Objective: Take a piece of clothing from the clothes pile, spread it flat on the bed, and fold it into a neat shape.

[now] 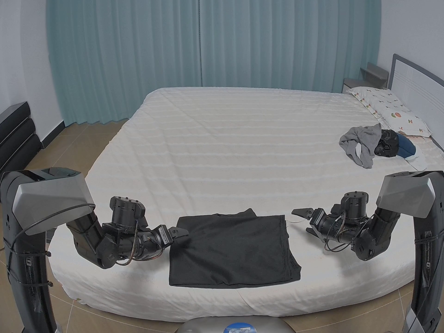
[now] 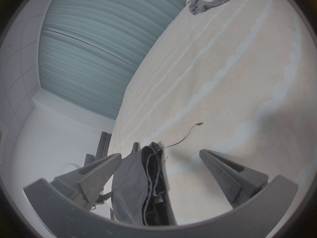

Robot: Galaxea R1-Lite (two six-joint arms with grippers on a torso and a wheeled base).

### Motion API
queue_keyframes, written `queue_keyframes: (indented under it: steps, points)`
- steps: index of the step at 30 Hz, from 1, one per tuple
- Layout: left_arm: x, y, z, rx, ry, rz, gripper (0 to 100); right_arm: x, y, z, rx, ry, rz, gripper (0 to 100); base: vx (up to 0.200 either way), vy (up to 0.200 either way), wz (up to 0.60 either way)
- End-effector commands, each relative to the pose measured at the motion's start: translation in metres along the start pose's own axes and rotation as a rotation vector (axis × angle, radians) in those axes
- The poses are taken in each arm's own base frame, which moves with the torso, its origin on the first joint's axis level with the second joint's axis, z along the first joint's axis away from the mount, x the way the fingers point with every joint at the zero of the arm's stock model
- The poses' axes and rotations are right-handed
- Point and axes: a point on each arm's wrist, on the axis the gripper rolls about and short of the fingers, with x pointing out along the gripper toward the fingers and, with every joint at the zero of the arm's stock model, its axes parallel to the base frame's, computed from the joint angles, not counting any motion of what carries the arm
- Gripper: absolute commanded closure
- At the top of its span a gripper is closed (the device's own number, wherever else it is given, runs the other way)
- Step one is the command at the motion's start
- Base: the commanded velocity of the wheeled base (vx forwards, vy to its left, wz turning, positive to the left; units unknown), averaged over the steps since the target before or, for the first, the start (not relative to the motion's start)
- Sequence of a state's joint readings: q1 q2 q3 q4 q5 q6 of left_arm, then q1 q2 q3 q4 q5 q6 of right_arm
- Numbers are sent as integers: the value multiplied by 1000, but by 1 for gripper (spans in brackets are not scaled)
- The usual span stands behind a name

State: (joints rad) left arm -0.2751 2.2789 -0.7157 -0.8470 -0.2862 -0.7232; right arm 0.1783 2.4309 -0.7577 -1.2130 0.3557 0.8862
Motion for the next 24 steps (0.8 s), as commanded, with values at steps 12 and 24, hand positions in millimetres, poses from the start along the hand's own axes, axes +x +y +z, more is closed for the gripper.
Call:
queue_keyframes:
  steps: [12,24]
  points:
    - [-12,-5,13,-73,-61,-29,0,-1,9,-6,-12,-3,-1,0,0,0,0]
    - [-107,-42,28,-47,-368,-37,0,-51,56,0,-129,-198,-67,0,0,0,0]
